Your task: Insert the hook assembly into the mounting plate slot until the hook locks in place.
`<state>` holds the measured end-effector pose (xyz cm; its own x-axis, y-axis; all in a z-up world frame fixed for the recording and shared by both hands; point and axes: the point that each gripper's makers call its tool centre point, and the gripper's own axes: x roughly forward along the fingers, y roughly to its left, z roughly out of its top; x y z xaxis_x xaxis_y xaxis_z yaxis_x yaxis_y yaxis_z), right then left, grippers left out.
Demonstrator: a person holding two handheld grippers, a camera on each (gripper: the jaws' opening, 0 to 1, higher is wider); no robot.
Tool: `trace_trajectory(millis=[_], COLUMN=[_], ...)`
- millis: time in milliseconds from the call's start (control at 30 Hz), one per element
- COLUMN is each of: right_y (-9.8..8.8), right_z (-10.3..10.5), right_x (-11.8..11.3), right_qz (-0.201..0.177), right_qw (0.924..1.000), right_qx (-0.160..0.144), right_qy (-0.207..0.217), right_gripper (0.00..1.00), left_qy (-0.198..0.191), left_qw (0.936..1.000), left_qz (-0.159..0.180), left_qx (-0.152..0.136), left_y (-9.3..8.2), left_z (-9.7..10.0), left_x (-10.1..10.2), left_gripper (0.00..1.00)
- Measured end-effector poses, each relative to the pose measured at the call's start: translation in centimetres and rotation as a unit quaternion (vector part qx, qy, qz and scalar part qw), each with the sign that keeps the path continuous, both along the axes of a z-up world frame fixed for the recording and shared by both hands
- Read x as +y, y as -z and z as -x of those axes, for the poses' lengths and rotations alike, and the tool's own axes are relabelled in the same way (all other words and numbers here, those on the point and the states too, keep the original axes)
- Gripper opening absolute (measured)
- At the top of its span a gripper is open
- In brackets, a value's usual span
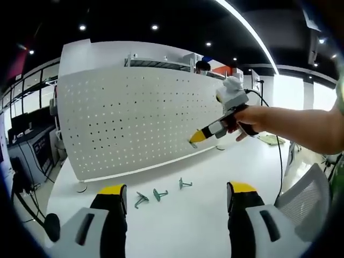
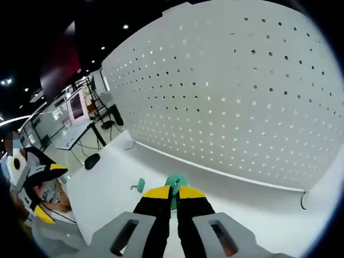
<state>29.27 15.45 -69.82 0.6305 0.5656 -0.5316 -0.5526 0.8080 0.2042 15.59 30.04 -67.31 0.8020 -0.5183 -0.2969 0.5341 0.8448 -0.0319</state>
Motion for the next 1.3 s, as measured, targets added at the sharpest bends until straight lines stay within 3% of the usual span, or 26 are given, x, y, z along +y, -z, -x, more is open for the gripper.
trace_trajectory(millis=[167, 933, 1300], right_y=[-0.5, -3.6, -6.3], right_z=[0.4, 2.0, 3.2], right_x=[-0.2, -1.7, -2.3], right_qz=[-0.003, -0.023, -0.038], right_qw=[1.0, 0.998, 0.9941], right_qx=[-0.008, -0.051, -0.092], right_qy=[0.004, 0.028, 0.042], right_gripper=[0.02, 0.02, 0.02], left_qy=[0.023, 0.077, 0.092], left_qw=[0.9994, 0.9954, 0.9933], left_qz=[0.022, 0.051, 0.061], left_qx=[-0.01, -0.024, -0.033], left_y=[-1.0, -3.2, -4.4], left_z=[0.0, -0.2, -0.2], left_x=[-0.5, -1.8, -2.7], left_gripper=[0.78, 0.76, 0.76])
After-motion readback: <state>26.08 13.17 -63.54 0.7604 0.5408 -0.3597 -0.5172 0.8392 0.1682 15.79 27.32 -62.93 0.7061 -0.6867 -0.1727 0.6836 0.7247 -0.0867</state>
